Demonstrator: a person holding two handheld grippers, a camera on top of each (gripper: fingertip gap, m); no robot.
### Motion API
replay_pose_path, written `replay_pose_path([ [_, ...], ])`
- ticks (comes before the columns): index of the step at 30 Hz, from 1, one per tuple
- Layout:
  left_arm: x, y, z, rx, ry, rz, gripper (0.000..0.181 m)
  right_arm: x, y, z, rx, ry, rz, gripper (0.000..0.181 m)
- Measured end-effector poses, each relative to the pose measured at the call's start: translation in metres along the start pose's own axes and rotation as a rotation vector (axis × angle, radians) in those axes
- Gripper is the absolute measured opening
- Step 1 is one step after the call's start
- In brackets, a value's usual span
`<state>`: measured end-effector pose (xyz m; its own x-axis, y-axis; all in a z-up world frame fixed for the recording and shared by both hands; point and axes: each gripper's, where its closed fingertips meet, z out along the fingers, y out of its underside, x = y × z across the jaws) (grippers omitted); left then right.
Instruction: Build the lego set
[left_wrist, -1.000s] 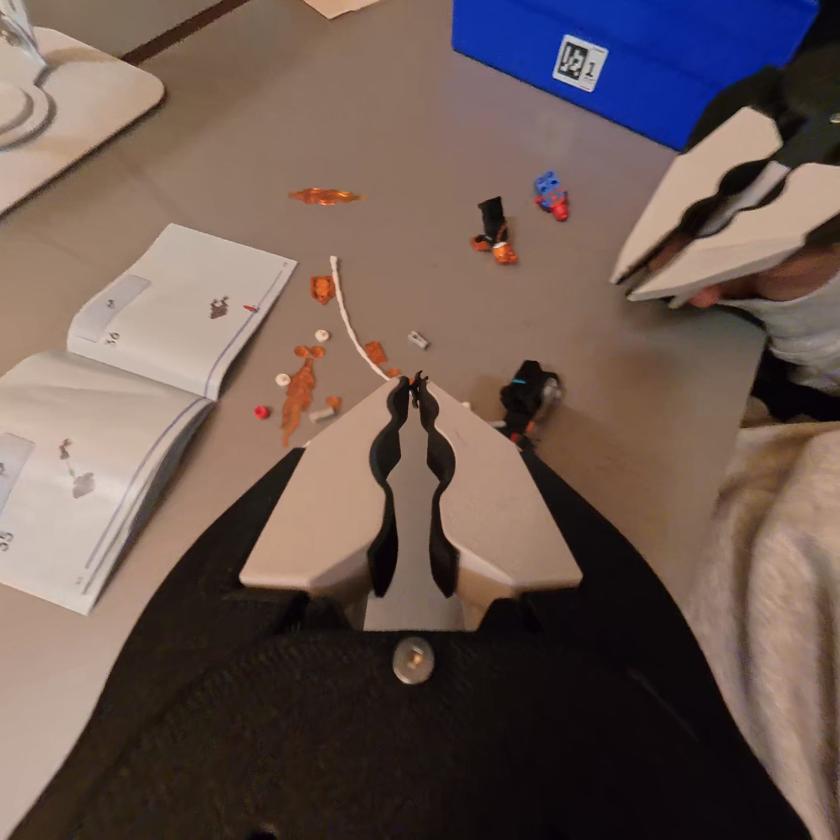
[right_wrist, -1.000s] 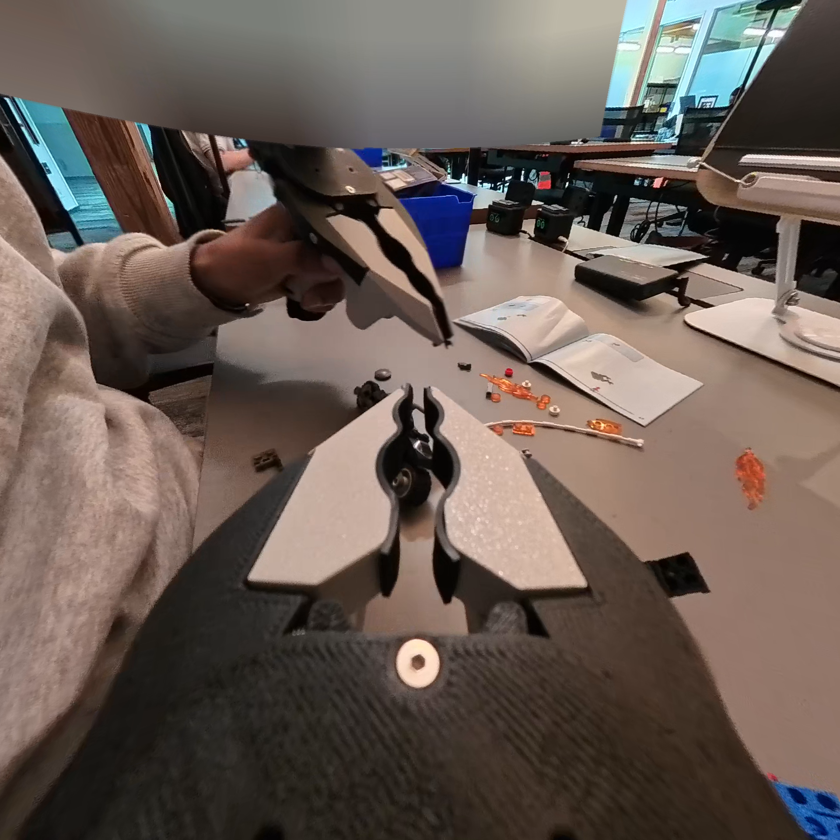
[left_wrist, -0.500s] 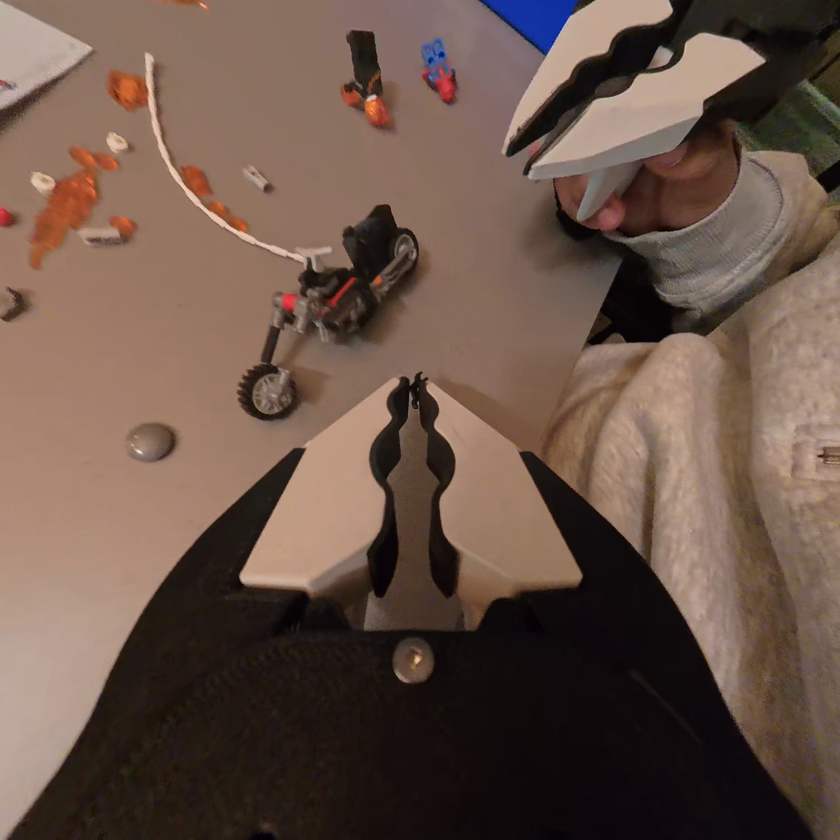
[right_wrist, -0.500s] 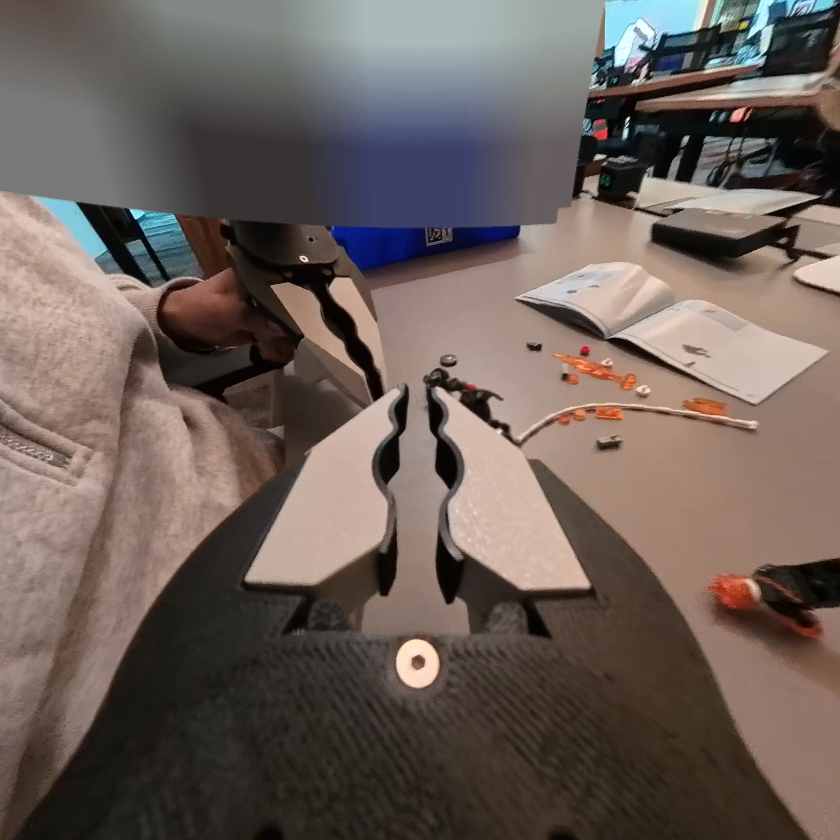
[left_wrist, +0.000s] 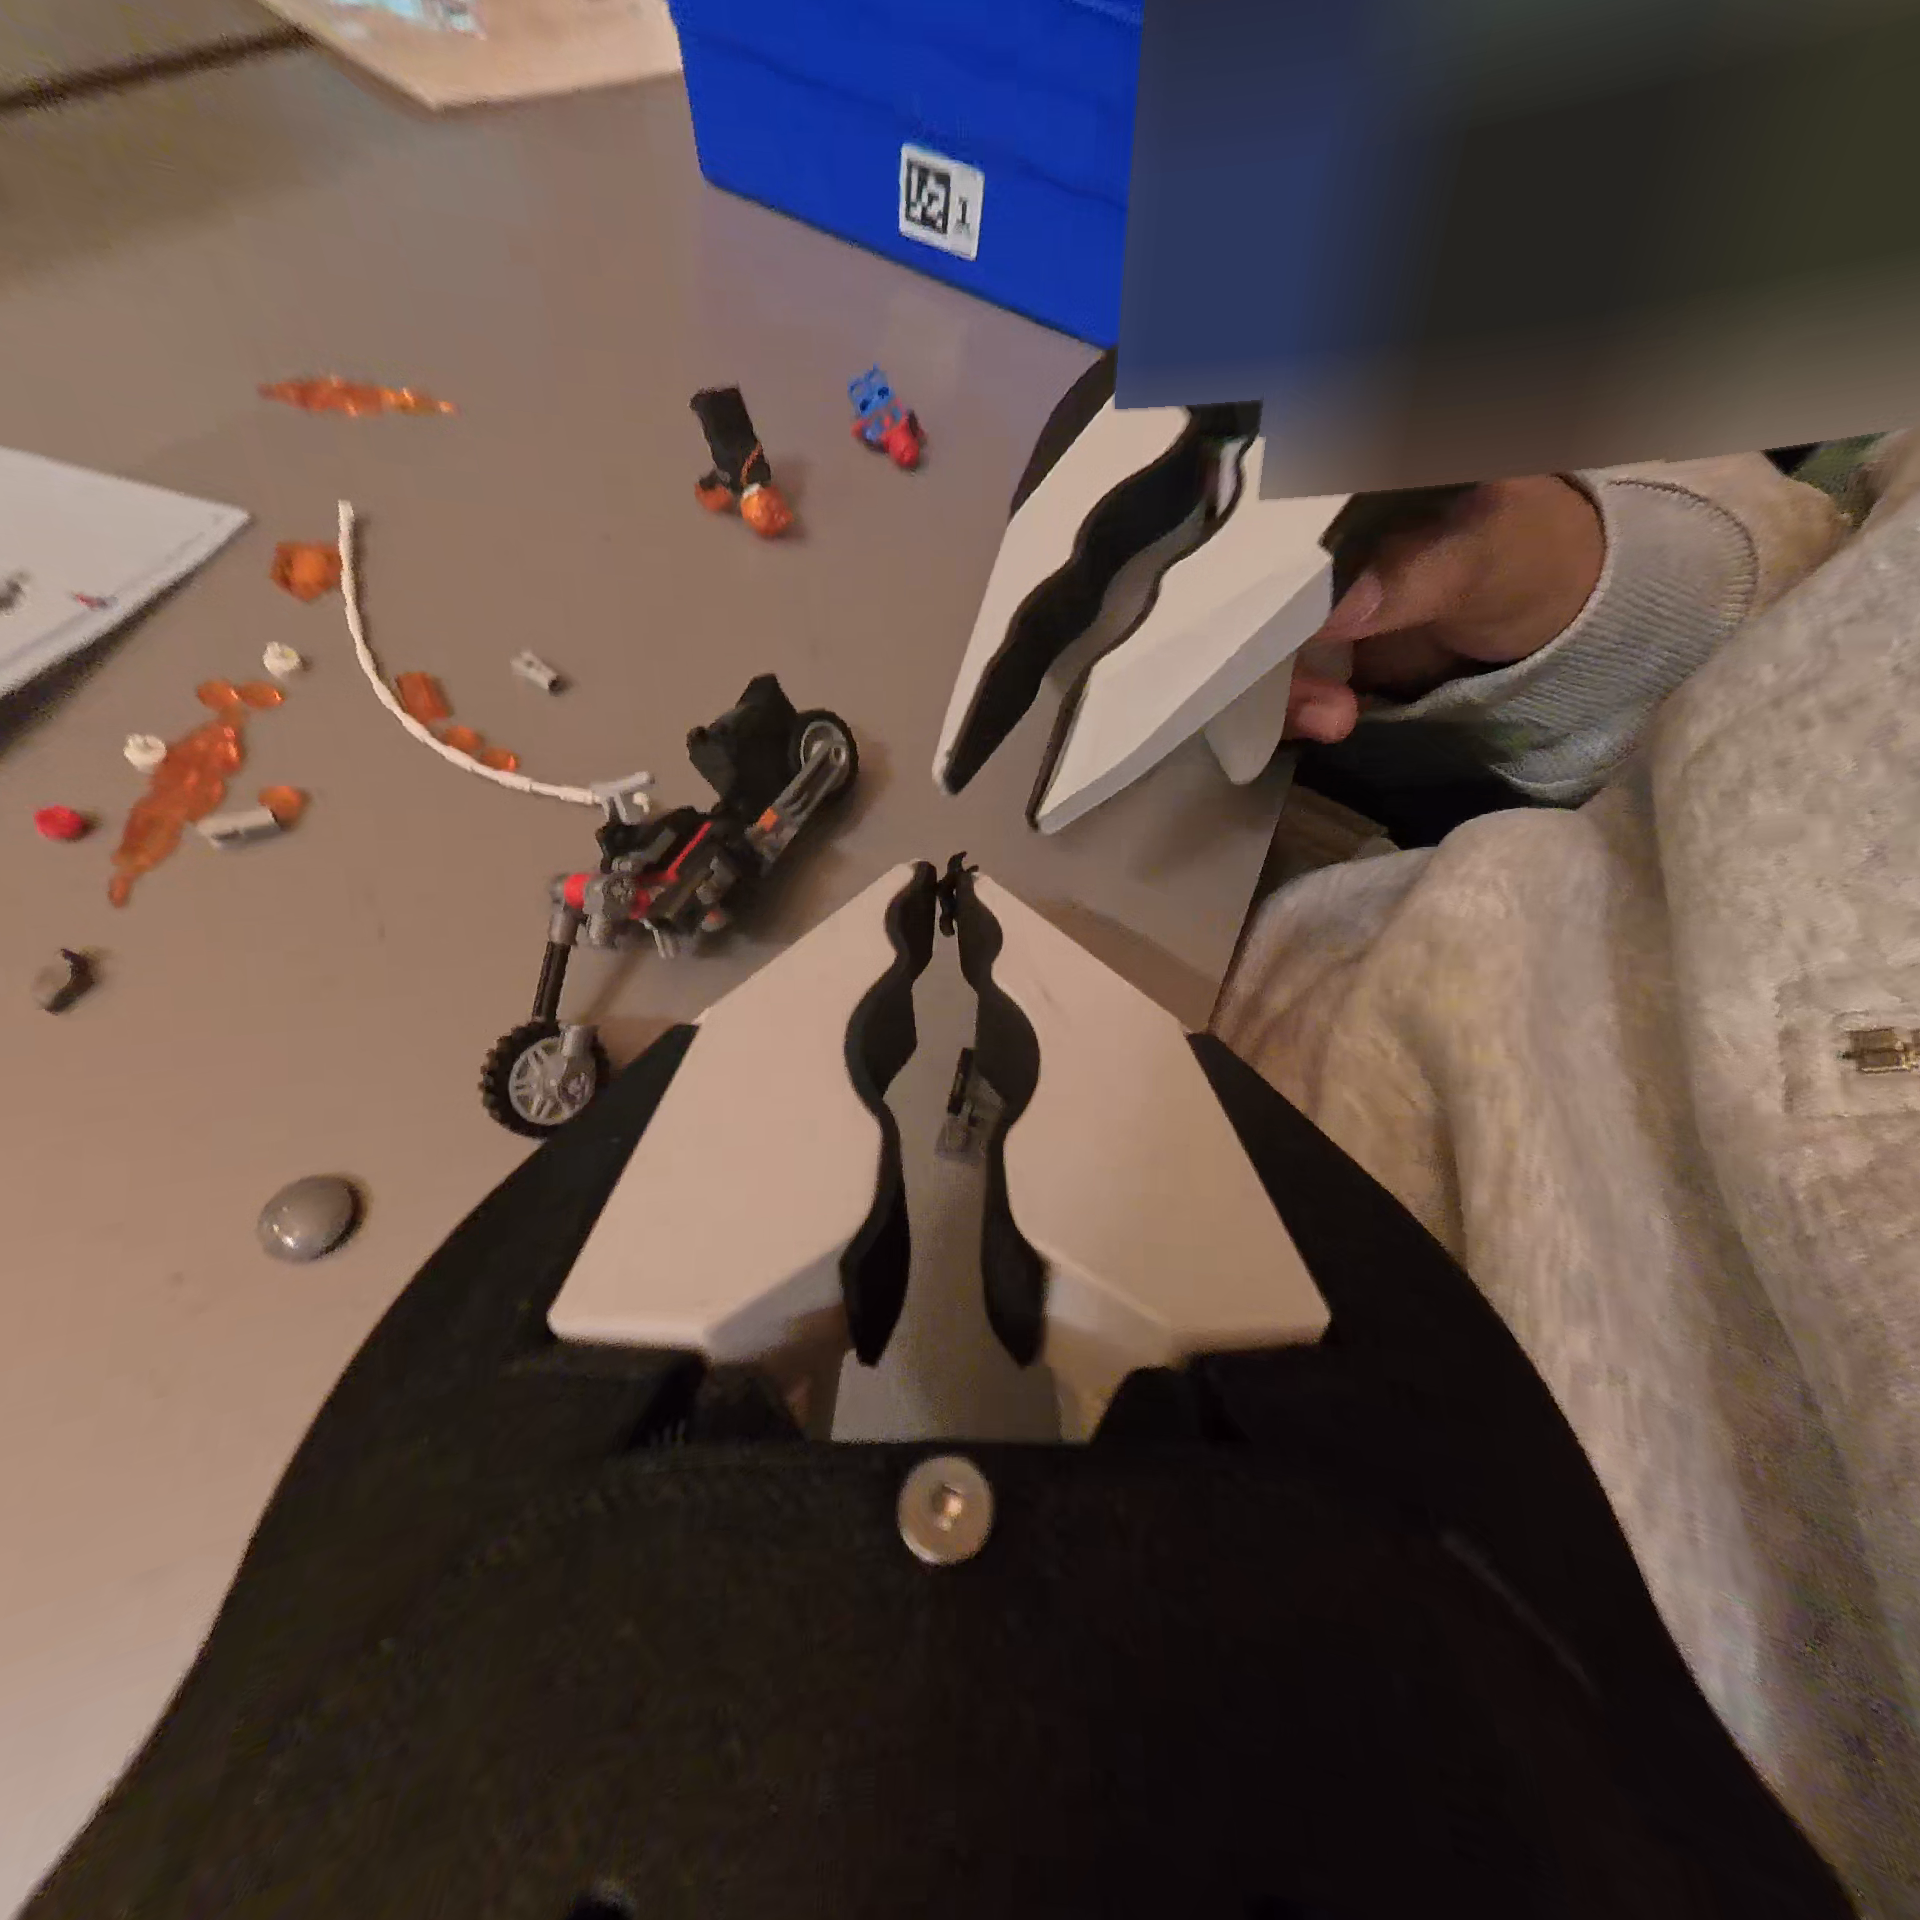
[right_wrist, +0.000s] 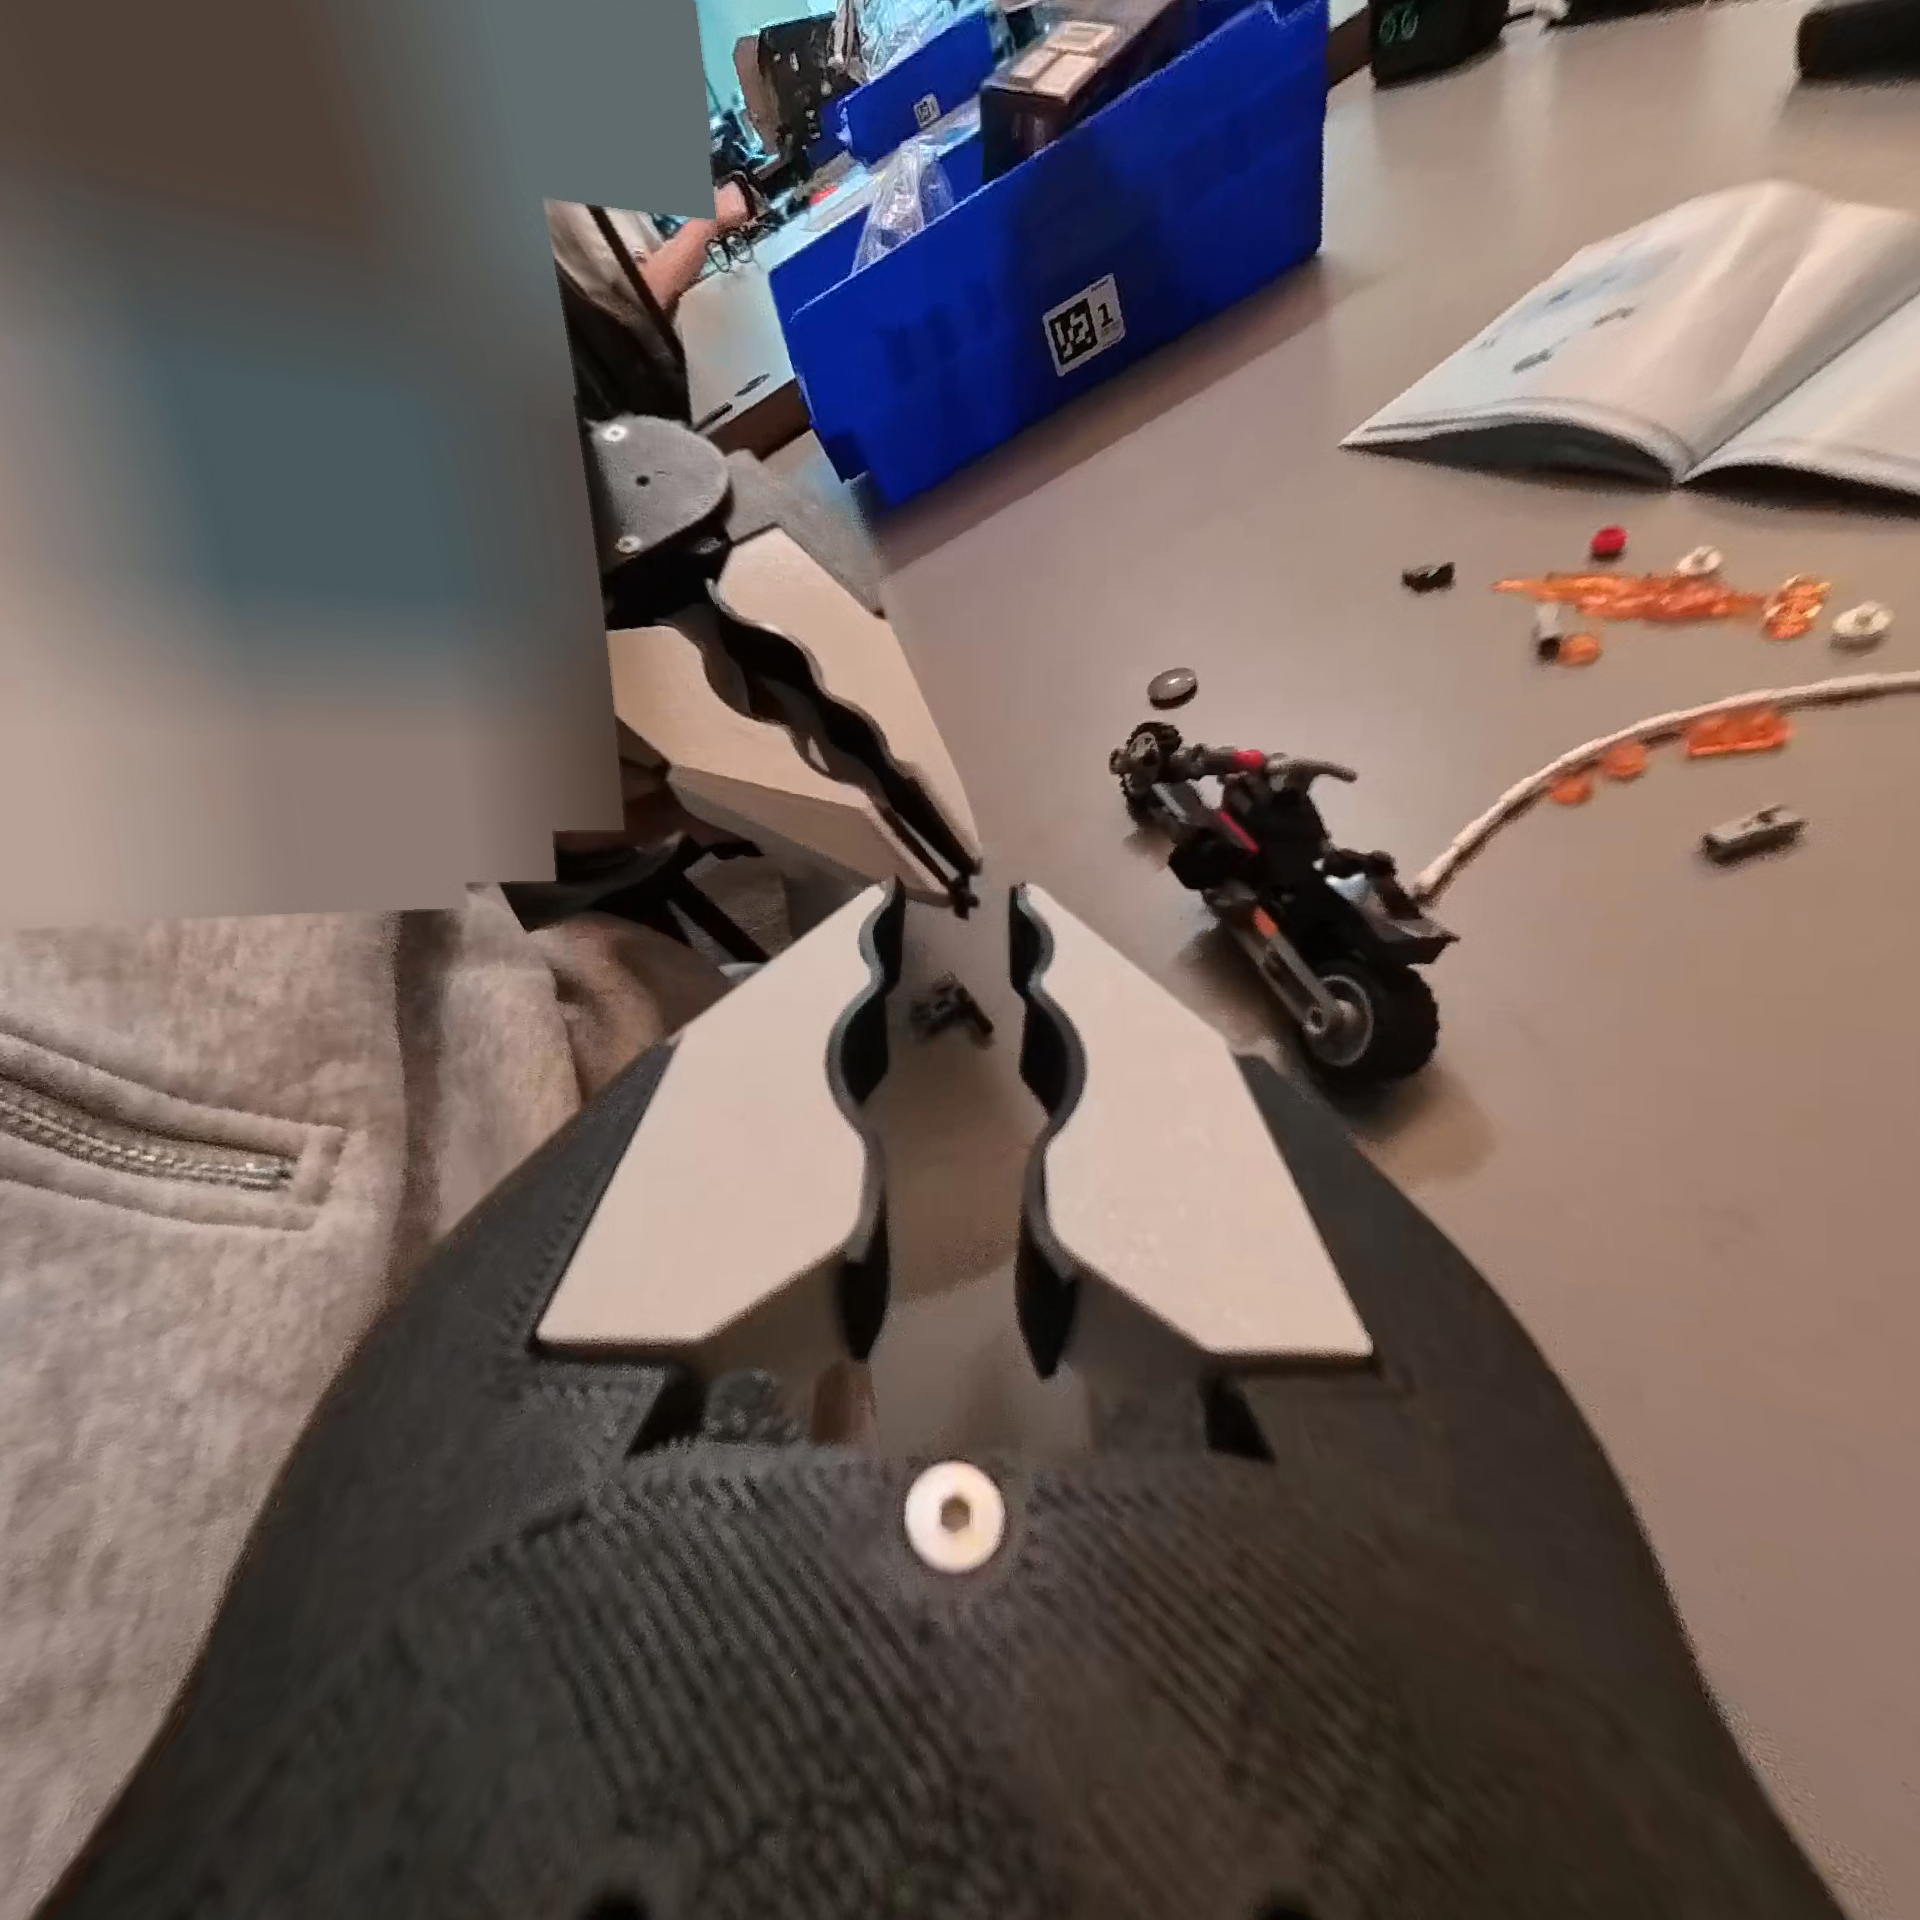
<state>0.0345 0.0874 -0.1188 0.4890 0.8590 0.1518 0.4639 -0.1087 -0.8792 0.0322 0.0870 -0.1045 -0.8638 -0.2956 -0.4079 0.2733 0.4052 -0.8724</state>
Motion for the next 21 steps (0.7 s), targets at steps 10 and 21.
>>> replay_pose_path([
  [10, 0.011, -0.015, -0.006, 0.087, -0.029, 0.15, 0.001, -0.007, 0.0, 0.002, 0.027, -0.147, 0.208, 0.014],
  [21, 0.014, -0.013, -0.003, 0.101, 0.013, 0.13, 0.001, -0.009, -0.005, -0.006, 0.07, -0.192, 0.22, 0.007],
])
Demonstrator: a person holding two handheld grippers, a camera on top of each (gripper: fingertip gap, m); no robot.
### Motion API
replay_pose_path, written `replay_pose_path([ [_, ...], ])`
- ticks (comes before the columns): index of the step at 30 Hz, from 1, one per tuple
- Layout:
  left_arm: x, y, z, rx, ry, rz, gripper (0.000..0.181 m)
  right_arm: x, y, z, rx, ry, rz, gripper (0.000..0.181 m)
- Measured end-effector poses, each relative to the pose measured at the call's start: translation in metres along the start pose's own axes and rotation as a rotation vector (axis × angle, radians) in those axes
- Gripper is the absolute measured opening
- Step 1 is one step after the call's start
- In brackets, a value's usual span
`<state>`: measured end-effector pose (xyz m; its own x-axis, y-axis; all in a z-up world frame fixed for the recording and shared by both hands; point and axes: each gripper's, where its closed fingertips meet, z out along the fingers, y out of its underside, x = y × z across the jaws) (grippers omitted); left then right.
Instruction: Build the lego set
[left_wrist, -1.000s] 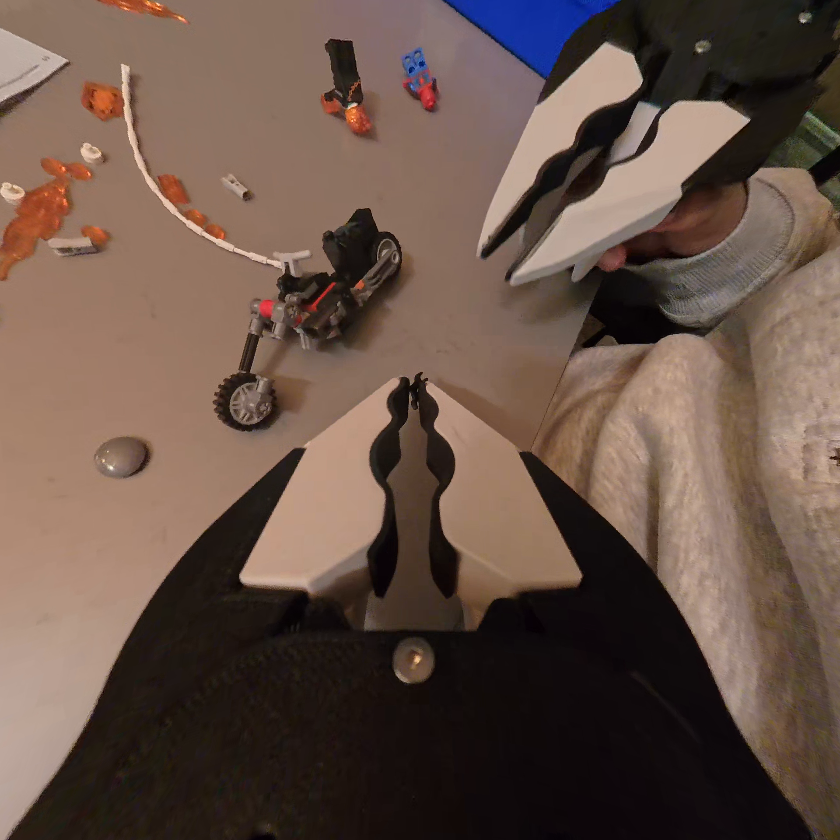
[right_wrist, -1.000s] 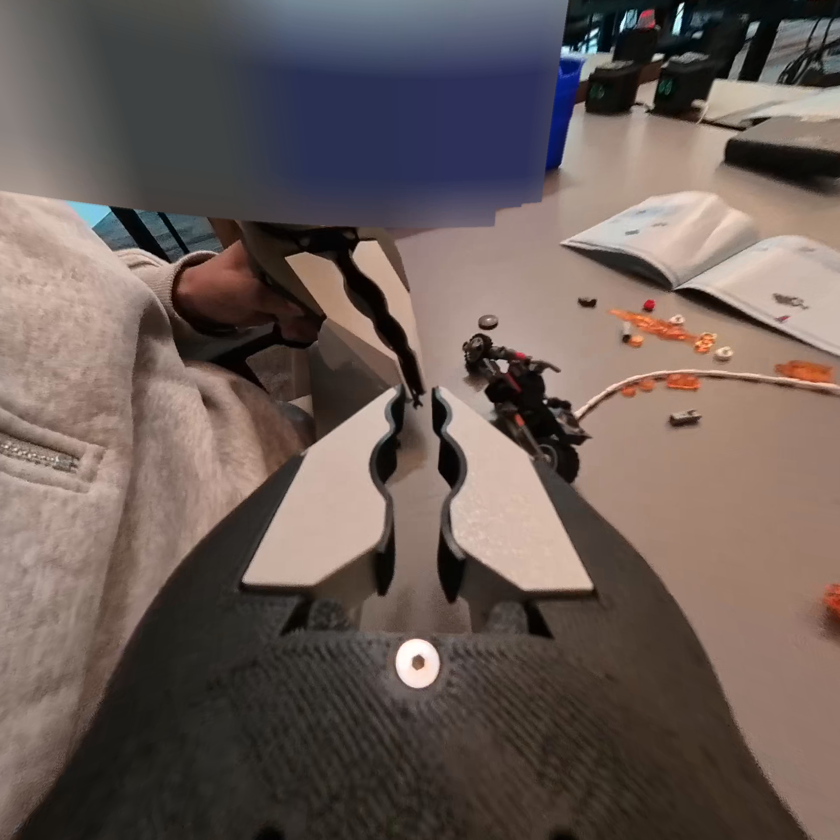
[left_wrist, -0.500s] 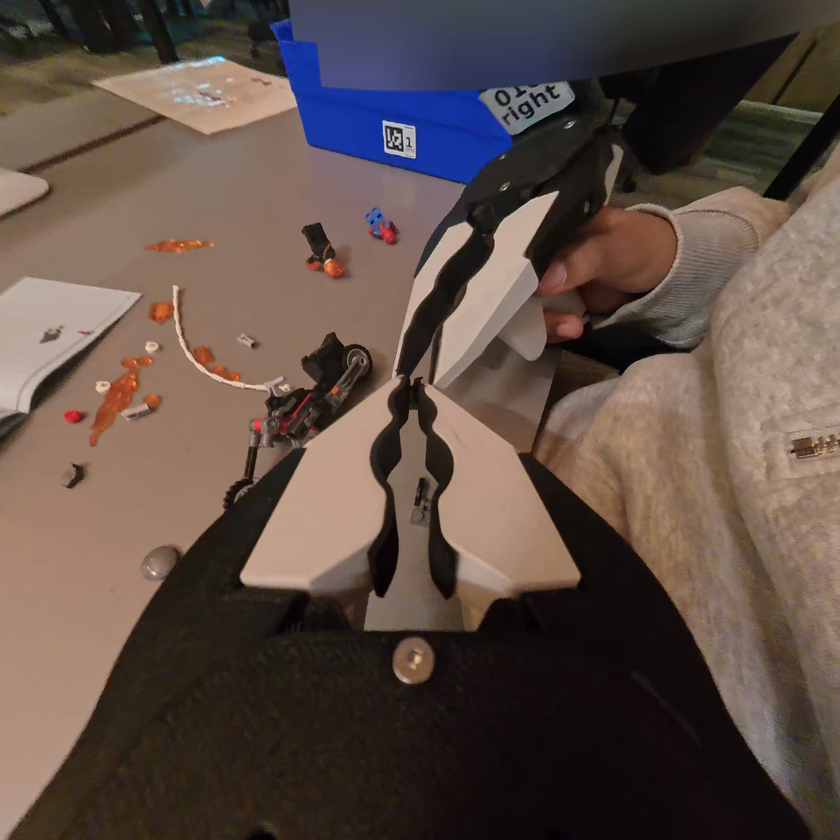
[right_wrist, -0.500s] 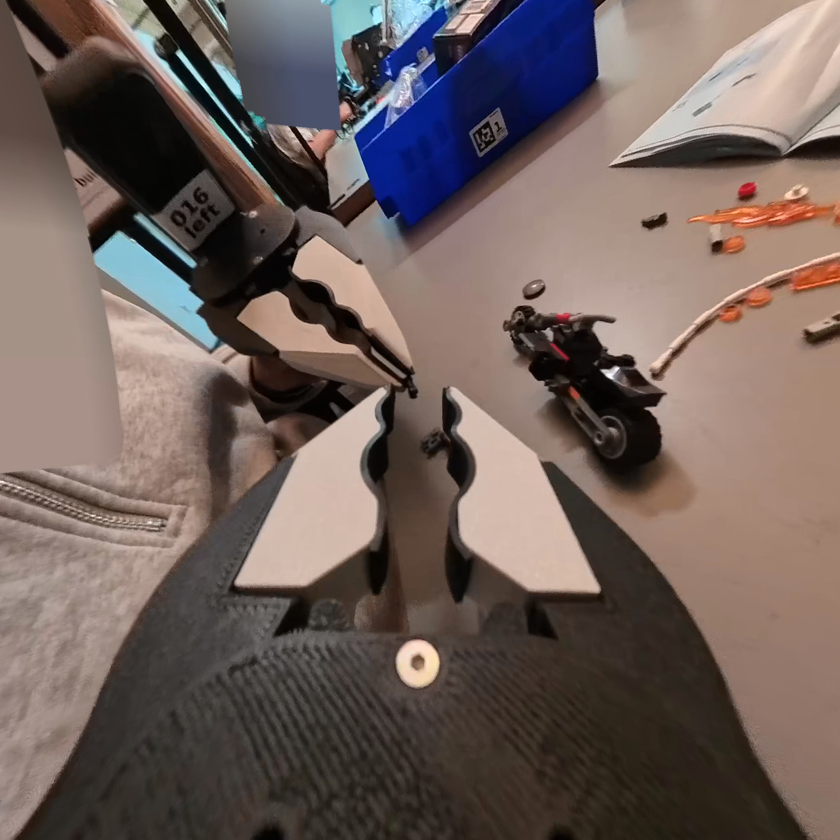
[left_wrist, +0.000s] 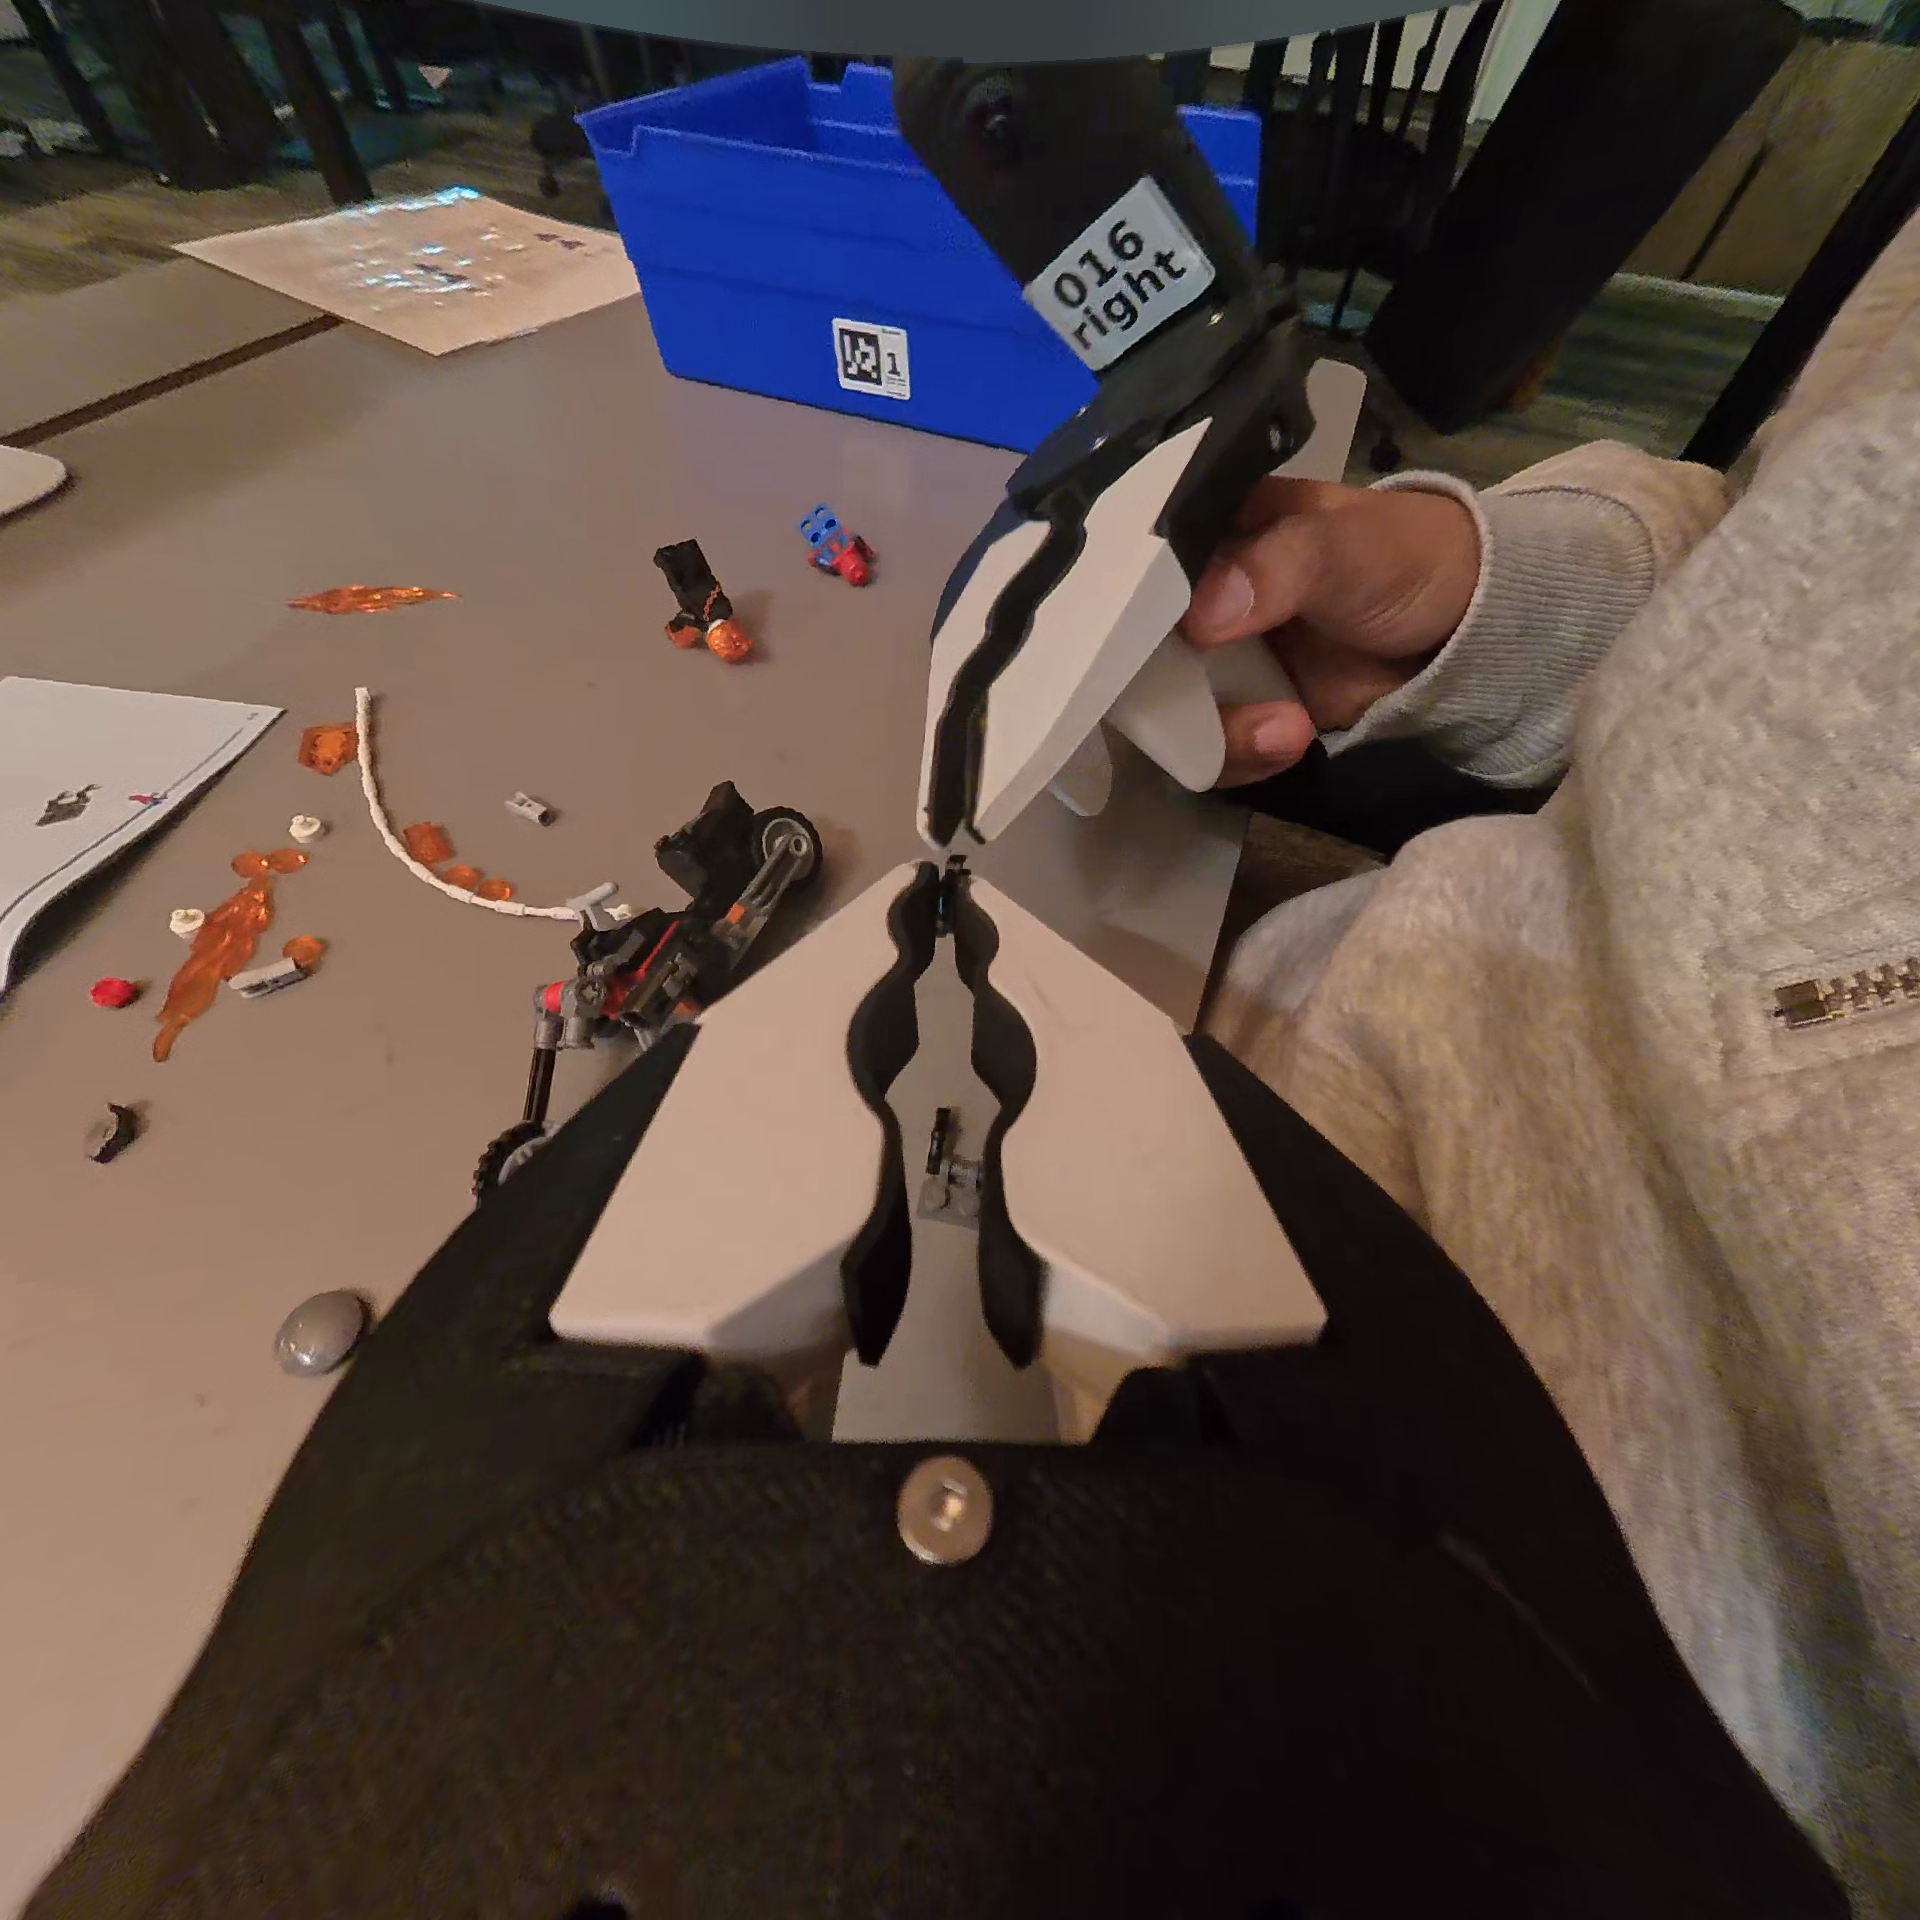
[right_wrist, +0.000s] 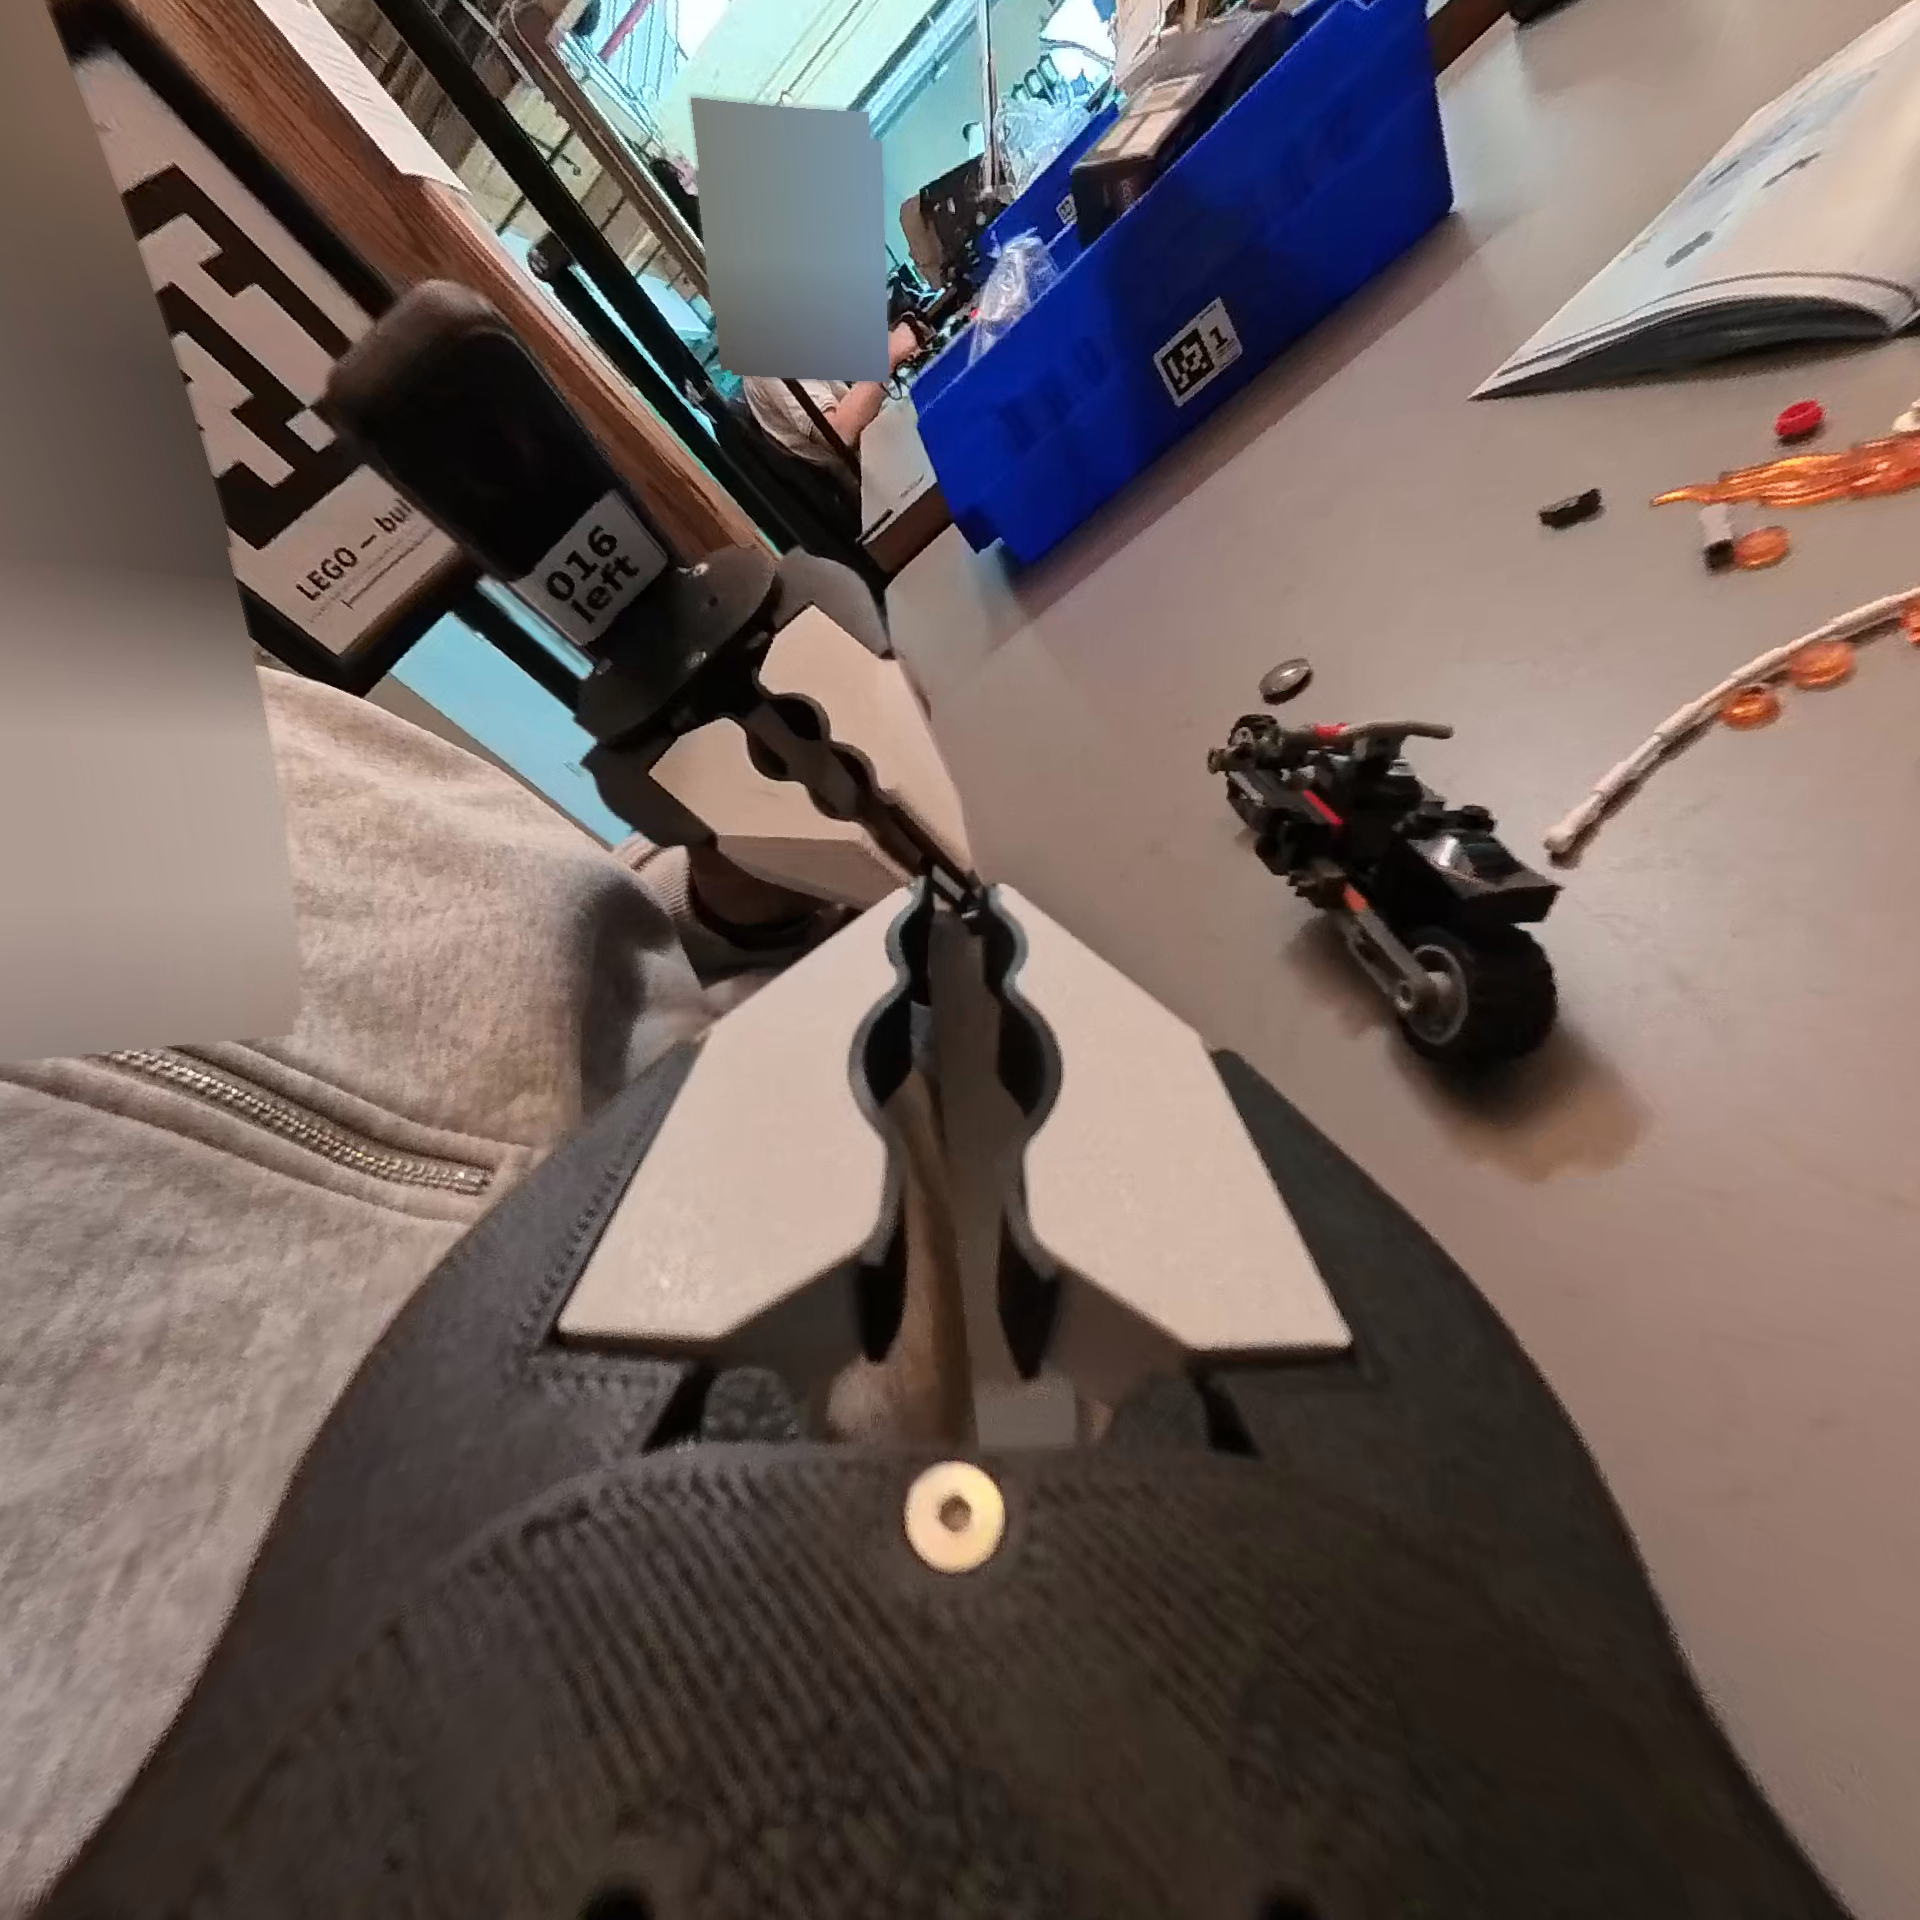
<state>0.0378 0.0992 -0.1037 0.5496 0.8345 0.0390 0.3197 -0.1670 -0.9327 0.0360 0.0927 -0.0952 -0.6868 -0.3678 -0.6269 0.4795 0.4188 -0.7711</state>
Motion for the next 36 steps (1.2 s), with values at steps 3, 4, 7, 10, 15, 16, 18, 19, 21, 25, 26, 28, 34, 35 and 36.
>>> replay_pose_path([
  [3, 0.001, 0.0, 0.0, 0.009, 0.011, -0.01, 0.001, 0.002, 0.003, -0.001, -0.032, 0.026, -0.047, 0.012],
  [4, 0.001, -0.001, 0.0, 0.014, 0.017, -0.013, 0.001, 0.002, 0.004, -0.001, -0.047, 0.033, -0.066, 0.013],
  [7, 0.003, -0.003, -0.001, 0.024, 0.03, -0.016, 0.001, 0.0, 0.008, 0.0, -0.085, 0.041, -0.128, 0.015],
  [10, 0.005, -0.002, 0.0, 0.022, 0.042, -0.013, 0.001, -0.002, 0.011, 0.002, -0.112, 0.037, -0.179, 0.013],
  [15, 0.009, -0.002, 0.001, 0.018, 0.061, -0.012, 0.001, -0.003, 0.018, 0.004, -0.171, 0.066, -0.298, 0.006],
  [16, 0.009, -0.002, 0.001, 0.018, 0.063, -0.012, 0.001, -0.002, 0.019, 0.004, -0.182, 0.082, -0.329, 0.004],
  [18, 0.01, -0.001, 0.001, 0.015, 0.067, -0.013, 0.001, 0.001, 0.022, 0.004, -0.204, 0.112, -0.379, 0.002],
  [19, 0.01, -0.001, 0.001, 0.014, 0.069, -0.013, 0.001, 0.002, 0.023, 0.004, -0.213, 0.122, -0.395, 0.003],
  [21, 0.011, 0.0, 0.001, 0.011, 0.071, -0.011, 0.001, 0.002, 0.024, 0.004, -0.221, 0.127, -0.408, 0.004],
  [25, 0.011, 0.001, 0.002, 0.004, 0.07, -0.005, 0.001, 0.0, 0.022, 0.002, -0.206, 0.113, -0.406, 0.006],
  [26, 0.011, 0.001, 0.002, 0.001, 0.072, -0.005, 0.001, -0.001, 0.021, 0.001, -0.201, 0.113, -0.408, 0.006],
  [28, 0.012, 0.002, 0.003, 0.0, 0.075, -0.004, 0.001, 0.0, 0.021, 0.001, -0.2, 0.114, -0.414, 0.005],
  [34, 0.012, 0.001, 0.003, 0.002, 0.074, -0.007, 0.003, -0.002, 0.02, 0.0, -0.192, 0.107, -0.443, 0.0],
  [35, 0.01, 0.0, 0.003, 0.008, 0.062, -0.011, 0.008, -0.004, 0.02, 0.0, -0.185, 0.102, -0.449, 0.0],
  [36, 0.007, -0.002, 0.002, 0.019, 0.046, -0.013, 0.014, -0.005, 0.018, -0.001, -0.173, 0.099, -0.455, 0.001],
])
